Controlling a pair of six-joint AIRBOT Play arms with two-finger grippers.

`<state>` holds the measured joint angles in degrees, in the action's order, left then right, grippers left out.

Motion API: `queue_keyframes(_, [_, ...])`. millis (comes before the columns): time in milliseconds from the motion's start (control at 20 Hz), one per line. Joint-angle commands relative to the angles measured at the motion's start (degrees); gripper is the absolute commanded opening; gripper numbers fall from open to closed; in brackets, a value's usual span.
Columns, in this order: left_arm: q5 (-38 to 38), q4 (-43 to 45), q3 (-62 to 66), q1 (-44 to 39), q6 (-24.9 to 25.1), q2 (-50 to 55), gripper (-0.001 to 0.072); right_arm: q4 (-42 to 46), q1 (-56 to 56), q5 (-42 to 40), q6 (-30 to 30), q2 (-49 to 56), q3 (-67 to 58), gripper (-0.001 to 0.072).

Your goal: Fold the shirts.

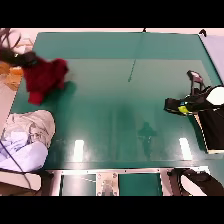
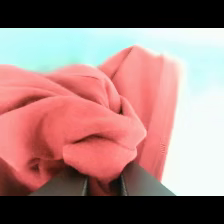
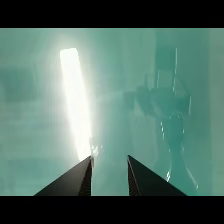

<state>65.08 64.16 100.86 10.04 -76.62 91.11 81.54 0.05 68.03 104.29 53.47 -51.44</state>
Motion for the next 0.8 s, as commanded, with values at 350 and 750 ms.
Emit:
queue_keyframes(350, [-2.4,-4.9,-4.8,-36.3,-7.9,-4.0,0.003,-3.6,-16.2,2.6,-7.2,0.7,-5.5,0.0254])
queue_keyframes(750, [-0.1,-5.2,-6.3,-35.4,-8.9,1.2,0.072,-13.3,-16.0,4.9,-12.0,6.9,-4.8,0.0502])
